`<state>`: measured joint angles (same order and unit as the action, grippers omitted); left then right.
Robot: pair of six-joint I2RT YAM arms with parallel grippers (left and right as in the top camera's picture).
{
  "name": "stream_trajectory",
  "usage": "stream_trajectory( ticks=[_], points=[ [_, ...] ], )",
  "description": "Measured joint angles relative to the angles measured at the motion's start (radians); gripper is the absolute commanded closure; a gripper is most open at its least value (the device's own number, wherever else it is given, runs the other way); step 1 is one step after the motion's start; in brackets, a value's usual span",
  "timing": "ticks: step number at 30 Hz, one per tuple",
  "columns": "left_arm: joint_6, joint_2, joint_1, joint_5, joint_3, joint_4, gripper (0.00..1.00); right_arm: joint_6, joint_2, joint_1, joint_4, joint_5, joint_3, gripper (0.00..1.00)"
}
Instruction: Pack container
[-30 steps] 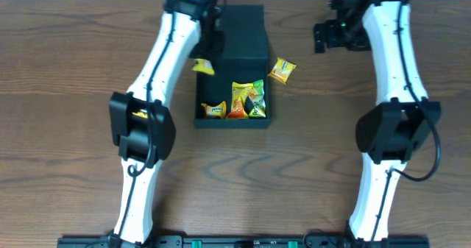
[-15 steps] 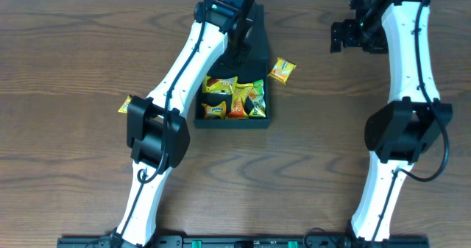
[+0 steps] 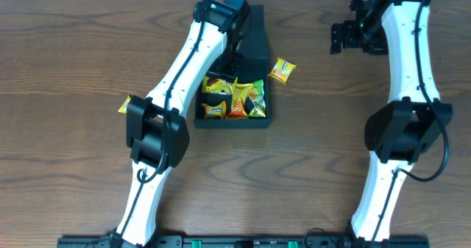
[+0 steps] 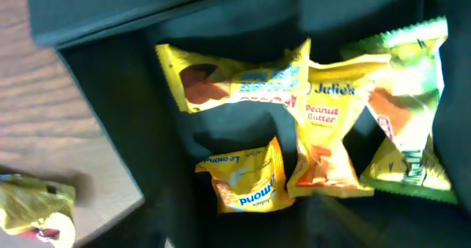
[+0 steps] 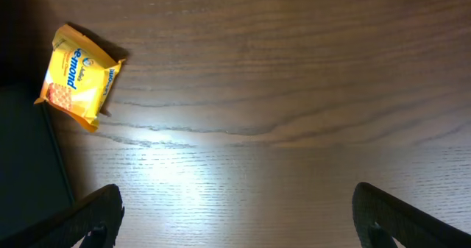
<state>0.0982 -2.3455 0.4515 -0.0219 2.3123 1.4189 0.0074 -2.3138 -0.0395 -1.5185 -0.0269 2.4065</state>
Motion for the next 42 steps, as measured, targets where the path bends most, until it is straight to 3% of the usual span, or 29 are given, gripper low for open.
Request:
stream_trajectory(
  ticks=[3, 6, 9, 11, 15, 18, 25, 30, 37, 42],
  points=[
    [0.137, 0.000, -0.004, 0.003, 0.000, 0.014, 0.46, 0.000, 0.000, 0.000, -0.002, 0.000, 0.000, 0.01],
    [0.318, 0.000, -0.017, -0.017, 0.000, 0.033, 0.46, 0.000, 0.000, 0.000, -0.008, 0.000, 0.000, 0.01],
    [0.379, 0.000, -0.025, -0.034, -0.001, 0.003, 0.46, 0.000, 0.000, 0.000, -0.011, 0.000, 0.000, 0.01],
    [0.348, 0.000, -0.024, -0.043, -0.001, -0.037, 0.45, 0.000, 0.000, 0.000, -0.011, 0.000, 0.000, 0.01],
    [0.073, 0.000, -0.003, -0.052, -0.002, -0.077, 0.33, 0.000, 0.000, 0.000, -0.012, 0.000, 0.000, 0.01],
    [-0.161, 0.000, 0.014, -0.050, -0.003, -0.050, 0.06, 0.000, 0.000, 0.000, -0.017, 0.000, 0.000, 0.01],
    [-0.698, 0.000, -0.003, -0.037, -0.005, 0.053, 0.05, -0.003, 0.000, 0.000, -0.053, 0.000, 0.000, 0.01],
    [-0.975, 0.000, -0.023, -0.032, -0.005, 0.029, 0.05, -0.013, 0.000, 0.000, -0.055, 0.000, 0.000, 0.01],
    [-1.180, 0.000, -0.063, -0.088, -0.012, -0.042, 0.05, -0.018, 0.000, 0.000, -0.050, 0.001, 0.000, 0.01],
    [-1.255, 0.000, -0.075, -0.111, -0.085, -0.051, 0.05, -0.019, 0.000, 0.000, -0.039, 0.002, 0.000, 0.01]
  ],
)
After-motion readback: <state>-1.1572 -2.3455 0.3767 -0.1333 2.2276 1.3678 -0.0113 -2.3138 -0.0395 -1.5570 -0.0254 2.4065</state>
